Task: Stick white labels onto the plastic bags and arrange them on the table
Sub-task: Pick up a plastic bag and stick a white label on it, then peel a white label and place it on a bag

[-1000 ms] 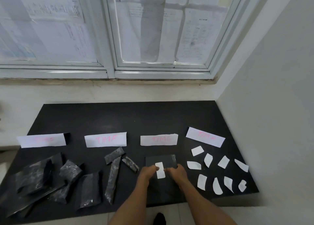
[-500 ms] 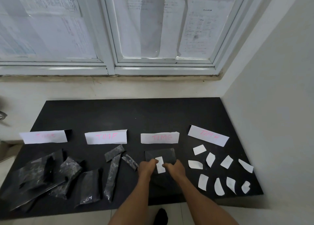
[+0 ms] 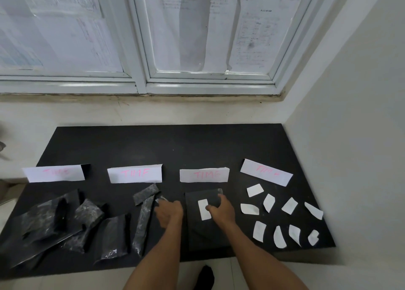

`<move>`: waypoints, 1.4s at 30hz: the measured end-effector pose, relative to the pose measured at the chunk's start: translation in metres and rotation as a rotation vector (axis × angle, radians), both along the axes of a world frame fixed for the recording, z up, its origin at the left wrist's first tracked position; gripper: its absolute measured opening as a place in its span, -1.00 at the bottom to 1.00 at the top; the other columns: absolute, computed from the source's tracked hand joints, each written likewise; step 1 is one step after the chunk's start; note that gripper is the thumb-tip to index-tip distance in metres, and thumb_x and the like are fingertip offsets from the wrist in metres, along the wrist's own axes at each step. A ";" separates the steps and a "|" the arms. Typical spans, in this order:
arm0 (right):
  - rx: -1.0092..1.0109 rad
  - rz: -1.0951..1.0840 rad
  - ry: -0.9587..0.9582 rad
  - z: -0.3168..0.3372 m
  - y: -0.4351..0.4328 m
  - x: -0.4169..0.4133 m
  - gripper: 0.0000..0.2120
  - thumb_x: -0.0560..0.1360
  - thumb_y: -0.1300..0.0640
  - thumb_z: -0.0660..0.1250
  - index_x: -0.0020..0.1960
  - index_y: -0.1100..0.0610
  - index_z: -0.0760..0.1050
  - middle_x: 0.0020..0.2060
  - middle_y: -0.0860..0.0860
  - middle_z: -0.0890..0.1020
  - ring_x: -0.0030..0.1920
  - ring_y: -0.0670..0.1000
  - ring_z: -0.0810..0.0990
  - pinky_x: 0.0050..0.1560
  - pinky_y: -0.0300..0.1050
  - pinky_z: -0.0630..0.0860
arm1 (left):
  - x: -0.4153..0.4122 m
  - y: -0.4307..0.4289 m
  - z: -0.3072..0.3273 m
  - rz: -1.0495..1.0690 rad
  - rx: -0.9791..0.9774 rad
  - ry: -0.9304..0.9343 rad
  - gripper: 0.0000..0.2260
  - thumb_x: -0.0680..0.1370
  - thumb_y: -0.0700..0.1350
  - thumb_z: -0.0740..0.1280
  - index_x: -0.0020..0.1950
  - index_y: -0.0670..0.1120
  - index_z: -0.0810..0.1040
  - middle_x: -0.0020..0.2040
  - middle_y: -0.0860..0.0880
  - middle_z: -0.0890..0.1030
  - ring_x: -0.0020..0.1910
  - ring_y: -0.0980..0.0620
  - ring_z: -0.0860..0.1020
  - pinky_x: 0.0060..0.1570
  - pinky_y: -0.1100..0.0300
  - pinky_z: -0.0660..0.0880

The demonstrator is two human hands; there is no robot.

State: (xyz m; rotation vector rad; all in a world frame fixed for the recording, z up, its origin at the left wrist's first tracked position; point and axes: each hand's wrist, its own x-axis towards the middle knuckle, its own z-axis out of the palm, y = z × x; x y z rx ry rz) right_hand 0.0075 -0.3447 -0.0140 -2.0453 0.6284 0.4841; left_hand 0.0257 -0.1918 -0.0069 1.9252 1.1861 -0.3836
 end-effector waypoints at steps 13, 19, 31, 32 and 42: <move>-0.180 0.535 -0.033 -0.027 0.133 0.009 -0.52 0.46 0.09 0.34 0.35 0.10 0.35 0.20 0.13 0.50 0.25 0.15 0.46 0.23 -0.06 0.42 | -0.012 0.080 -0.018 -0.056 -0.369 -0.060 -0.81 0.52 -0.30 0.13 -0.18 -0.09 0.47 0.00 -0.26 0.56 -0.06 -0.13 0.54 -0.05 0.08 0.46; -0.307 0.420 -0.015 -0.047 0.161 0.000 -0.78 0.48 0.20 0.24 0.12 0.20 0.46 0.13 0.14 0.54 0.18 0.14 0.51 0.18 -0.06 0.43 | -0.015 0.108 -0.025 -0.033 -0.508 0.001 -0.79 0.57 -0.28 0.06 -0.03 -0.10 0.46 -0.05 -0.12 0.51 -0.26 0.03 0.45 -0.31 0.23 0.35; 0.023 0.169 -0.153 -0.015 0.138 -0.014 -0.80 0.37 0.25 0.39 -0.01 0.16 0.62 -0.21 0.00 0.65 -0.12 0.03 0.65 -0.04 -0.07 0.58 | -0.010 0.086 -0.028 -0.108 -0.486 -0.141 -0.86 0.57 -0.23 0.30 0.08 -0.21 0.60 -0.07 -0.21 0.63 -0.21 -0.07 0.58 -0.22 0.14 0.55; 0.024 0.143 -0.173 -0.010 0.129 -0.015 -0.81 0.38 0.23 0.40 -0.01 0.15 0.63 -0.18 0.01 0.67 -0.11 0.01 0.64 -0.04 -0.08 0.58 | -0.008 0.077 -0.024 -0.120 -0.505 -0.157 -0.85 0.56 -0.23 0.33 0.09 -0.22 0.60 -0.04 -0.22 0.65 -0.15 -0.09 0.60 -0.20 0.12 0.57; -0.198 -0.195 -0.200 0.015 -0.026 -0.028 -0.75 0.44 0.23 0.34 0.11 0.22 0.58 -0.01 0.14 0.67 0.03 0.09 0.62 0.08 -0.13 0.49 | 0.016 -0.038 0.018 -0.340 -0.708 -0.106 -0.89 0.60 -0.25 0.26 0.07 -0.16 0.56 -0.11 -0.14 0.62 -0.15 -0.06 0.59 -0.18 0.08 0.57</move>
